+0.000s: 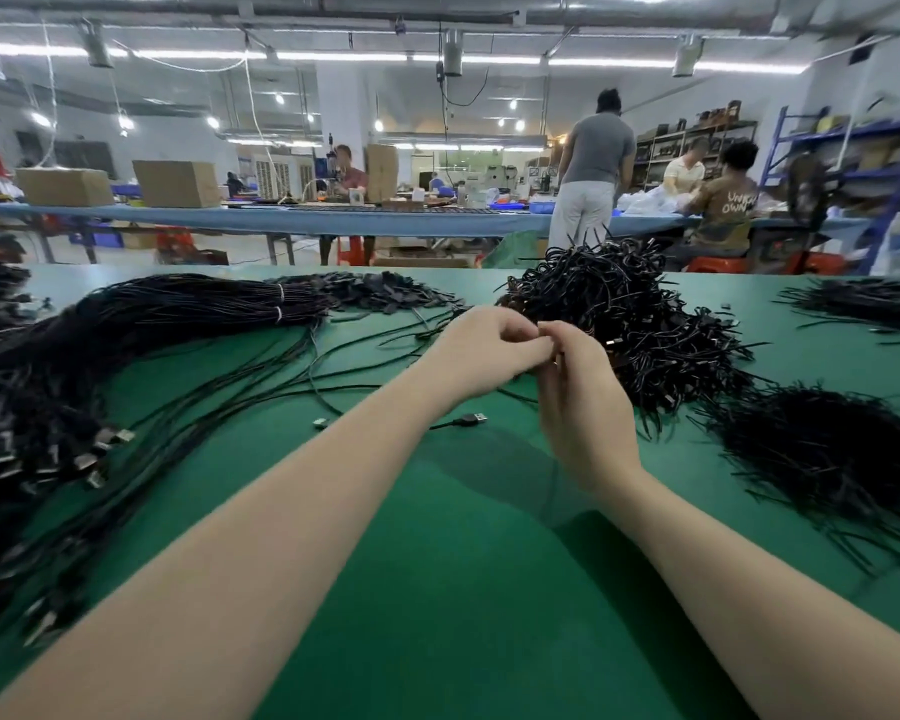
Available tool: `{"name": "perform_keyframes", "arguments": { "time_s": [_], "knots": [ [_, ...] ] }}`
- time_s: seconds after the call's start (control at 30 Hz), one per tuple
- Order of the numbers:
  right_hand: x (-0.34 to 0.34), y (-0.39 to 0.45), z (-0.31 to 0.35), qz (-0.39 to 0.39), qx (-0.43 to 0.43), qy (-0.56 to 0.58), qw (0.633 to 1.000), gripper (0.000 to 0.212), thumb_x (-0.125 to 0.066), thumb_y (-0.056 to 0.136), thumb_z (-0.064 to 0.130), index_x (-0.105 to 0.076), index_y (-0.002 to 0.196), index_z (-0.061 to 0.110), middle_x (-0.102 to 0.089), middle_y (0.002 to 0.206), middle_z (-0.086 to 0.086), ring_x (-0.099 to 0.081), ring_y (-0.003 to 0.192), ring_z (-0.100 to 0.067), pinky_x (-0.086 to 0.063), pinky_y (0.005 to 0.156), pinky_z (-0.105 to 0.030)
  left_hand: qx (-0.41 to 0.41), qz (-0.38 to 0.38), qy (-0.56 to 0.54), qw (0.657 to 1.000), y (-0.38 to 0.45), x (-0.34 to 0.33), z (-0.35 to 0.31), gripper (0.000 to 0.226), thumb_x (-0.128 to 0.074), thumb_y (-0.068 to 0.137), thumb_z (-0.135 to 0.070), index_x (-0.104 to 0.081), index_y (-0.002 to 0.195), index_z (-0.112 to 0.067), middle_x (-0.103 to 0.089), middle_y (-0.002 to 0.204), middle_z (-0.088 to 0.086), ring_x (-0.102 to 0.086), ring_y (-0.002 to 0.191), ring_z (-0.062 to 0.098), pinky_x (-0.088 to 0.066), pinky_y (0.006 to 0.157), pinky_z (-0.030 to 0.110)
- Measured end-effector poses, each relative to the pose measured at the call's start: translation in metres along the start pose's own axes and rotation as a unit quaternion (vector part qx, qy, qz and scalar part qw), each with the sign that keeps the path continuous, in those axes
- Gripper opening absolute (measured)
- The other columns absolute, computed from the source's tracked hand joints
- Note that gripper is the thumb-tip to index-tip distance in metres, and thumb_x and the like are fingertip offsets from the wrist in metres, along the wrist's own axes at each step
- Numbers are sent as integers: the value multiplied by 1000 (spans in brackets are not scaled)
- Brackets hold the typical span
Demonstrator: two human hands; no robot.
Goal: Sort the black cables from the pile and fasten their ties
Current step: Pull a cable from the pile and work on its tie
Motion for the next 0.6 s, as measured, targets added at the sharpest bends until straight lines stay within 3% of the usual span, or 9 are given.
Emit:
{"name": "perform_keyframes", "arguments": {
  "time_s": [0.1, 0.2, 0.33, 0.4, 0.5, 0.57, 0.6],
  "knots": [
    [5, 2, -32, -25, -101, -4, 995, 27, -38, 102, 28, -58, 115, 15, -60, 106, 1, -47, 86, -7, -36, 68, -25, 28, 21, -34, 999, -6, 6, 25, 10, -65, 90, -32, -69, 91, -23, -57, 60, -15, -48, 47, -4, -35, 44, 9],
    [19, 0, -68, -87, -229, -2, 969, 28, -33, 103, 32, -55, 113, 18, -60, 96, 2, -49, 79, -11, -38, 61, -30, 72, 17, -36, 997, -13, 37, 57, 12, -67, 88, -35, -68, 92, -23, -62, 63, -15, -55, 52, -1, -43, 49, 12],
    [14, -9, -81, -48, -251, -48, 966, 26, -35, 103, 34, -55, 116, 24, -61, 93, 4, -54, 76, -17, -35, 58, -29, 143, -12, -182, 973, -24, 77, 91, 18, -77, 76, -24, -73, 93, -20, -70, 72, -8, -62, 61, 4, -50, 54, 18],
    [7, -9, -74, -25, -239, -52, 969, 24, -38, 102, 35, -58, 112, 26, -63, 84, 8, -56, 68, -16, -36, 55, -28, 150, -52, -346, 925, -29, 92, 101, 18, -77, 68, -17, -77, 86, -20, -73, 79, -3, -65, 62, 7, -54, 55, 20],
    [-3, -8, -57, 24, -175, -56, 983, 19, -43, 100, 33, -62, 102, 27, -62, 69, 9, -53, 54, -14, -39, 48, -30, 91, -105, -570, 810, -28, 108, 100, 6, -74, 75, -17, -78, 77, -21, -73, 81, -4, -68, 65, 5, -54, 54, 20],
    [-15, -10, -40, 80, -108, -41, 990, 16, -48, 99, 28, -63, 98, 24, -61, 67, 11, -51, 52, -11, -41, 49, -32, 63, -119, -640, 756, -27, 110, 95, 6, -72, 79, -24, -76, 78, -20, -71, 78, -7, -65, 67, 4, -53, 58, 18],
    [-21, -12, -31, 113, -80, -37, 990, 15, -49, 98, 27, -64, 98, 24, -61, 67, 12, -50, 52, -7, -41, 49, -31, 59, -124, -647, 750, -25, 109, 92, 10, -71, 81, -28, -76, 79, -20, -68, 76, -8, -62, 66, 4, -52, 60, 18]
  ]
}}
Point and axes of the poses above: each hand's wrist, its own y-axis towards the middle knuckle, its own x-axis out of the back of the hand, z = x × y, the point moved 8 cm from there along y, towards the middle knuckle
